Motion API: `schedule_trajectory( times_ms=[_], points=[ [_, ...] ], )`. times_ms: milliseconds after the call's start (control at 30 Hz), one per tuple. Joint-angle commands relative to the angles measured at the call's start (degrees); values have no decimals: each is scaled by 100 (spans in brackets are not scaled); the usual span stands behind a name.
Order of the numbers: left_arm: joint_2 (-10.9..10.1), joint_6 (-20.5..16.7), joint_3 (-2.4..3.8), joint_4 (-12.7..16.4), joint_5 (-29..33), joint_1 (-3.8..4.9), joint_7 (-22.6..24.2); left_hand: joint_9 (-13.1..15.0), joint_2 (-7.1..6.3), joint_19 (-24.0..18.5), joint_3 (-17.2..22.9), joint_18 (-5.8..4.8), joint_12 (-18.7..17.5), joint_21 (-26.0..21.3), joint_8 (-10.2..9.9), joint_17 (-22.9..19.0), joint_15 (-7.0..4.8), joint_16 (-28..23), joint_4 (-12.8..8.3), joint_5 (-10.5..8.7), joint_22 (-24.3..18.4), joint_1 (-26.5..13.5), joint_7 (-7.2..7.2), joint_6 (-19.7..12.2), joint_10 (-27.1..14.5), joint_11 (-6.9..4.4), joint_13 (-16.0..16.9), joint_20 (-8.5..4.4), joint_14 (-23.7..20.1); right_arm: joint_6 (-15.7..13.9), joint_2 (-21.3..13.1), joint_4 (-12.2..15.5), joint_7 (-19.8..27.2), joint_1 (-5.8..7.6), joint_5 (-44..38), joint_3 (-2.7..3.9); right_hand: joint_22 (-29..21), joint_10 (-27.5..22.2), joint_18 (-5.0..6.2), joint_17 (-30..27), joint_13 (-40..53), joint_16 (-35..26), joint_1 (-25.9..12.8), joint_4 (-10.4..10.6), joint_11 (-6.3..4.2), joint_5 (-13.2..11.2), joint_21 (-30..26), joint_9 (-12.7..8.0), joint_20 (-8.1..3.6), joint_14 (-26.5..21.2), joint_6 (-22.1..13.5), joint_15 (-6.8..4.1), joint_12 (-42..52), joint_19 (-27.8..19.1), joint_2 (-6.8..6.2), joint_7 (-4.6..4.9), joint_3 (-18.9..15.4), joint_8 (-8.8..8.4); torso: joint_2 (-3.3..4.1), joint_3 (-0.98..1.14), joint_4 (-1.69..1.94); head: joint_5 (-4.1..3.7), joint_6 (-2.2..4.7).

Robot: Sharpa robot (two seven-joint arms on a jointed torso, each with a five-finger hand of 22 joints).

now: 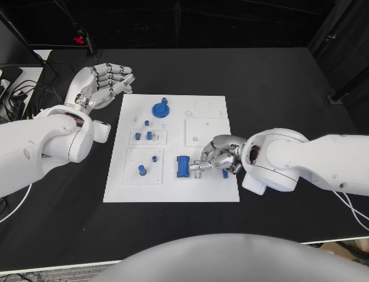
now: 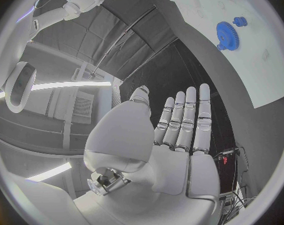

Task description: Assemble the parts on the task board

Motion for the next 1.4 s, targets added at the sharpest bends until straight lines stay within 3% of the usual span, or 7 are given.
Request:
schedule_trajectory(
  times_ms=[33,267,533,633,767,1033,1400],
  points=[
    [5,39,5,-4,15,8,29,-5,63,32,-36,50,22,40,36,-9,-2,29,-6,34,-5,-9,334,-29,-32,-5,-7,0,-32,-545,-283,204,684,9,1,3,1508,592,-42,1509,1523,14,-46,0,9,32,19,2,-30,596,-64,-7,36,585,-52,21,-70,-56,2,-8,16,-63,0],
    [14,40,5,-14,15,8,22,-5,63,32,-36,50,22,40,36,-9,-2,29,-6,34,-5,-9,334,-29,-32,-5,-7,0,-32,-418,-936,398,693,7,-3,-1,1508,592,-42,1509,1523,14,-254,8,115,-46,19,-95,29,596,-300,70,36,585,-84,143,-223,-308,13,0,-2,-157,0],
    [10,66,5,-22,15,6,-7,-5,64,31,-37,50,24,40,38,-10,-2,31,-6,35,-5,-9,334,-29,-33,-5,-7,0,-32,-44,-1332,435,11,2,-550,-6,1508,592,-42,1509,1523,14,-548,16,203,-110,19,-178,91,596,-428,137,36,585,-98,235,-342,-449,2,8,-6,-318,0],
    [17,78,5,-23,15,3,-9,-5,65,31,-39,50,25,40,39,-11,-2,32,-5,35,-6,-10,334,-29,-34,-5,-7,0,-33,105,-1333,405,-292,-16,-902,-7,1508,592,-42,1509,1523,14,-430,-16,215,-122,19,-194,116,596,-415,159,36,585,-29,241,-281,-456,17,6,13,-371,0],
    [18,80,5,-22,15,-6,-10,-5,65,31,-40,50,26,41,39,-11,-2,32,-5,35,-6,-10,334,-29,-34,-5,-7,0,-33,260,-1257,354,-561,-102,-1257,-8,1508,592,-42,1509,1523,14,-302,-27,219,-133,19,-207,132,596,-397,169,36,585,-29,242,-251,-459,8,7,-5,-352,0],
    [6,79,5,-20,15,-19,-6,-5,65,31,-40,50,26,41,40,-12,-2,32,-4,35,-6,-10,334,-29,-35,-5,-7,0,-34,514,-1007,249,-791,-196,-1618,-9,1508,592,-42,1509,1523,14,-270,-17,215,-103,19,-216,138,596,-358,171,36,585,-26,235,-247,-455,12,3,7,-345,0],
    [15,87,5,-20,15,-33,-2,-5,67,29,-43,50,28,41,42,-13,-2,34,-4,36,-6,-10,334,-31,-38,-4,-7,1,-37,491,-812,148,-812,-212,-1840,-9,1508,592,-42,1509,1523,14,-242,-9,208,-41,19,-233,144,596,-314,174,36,585,-3,228,-240,-463,17,5,21,-336,0]
  ],
)
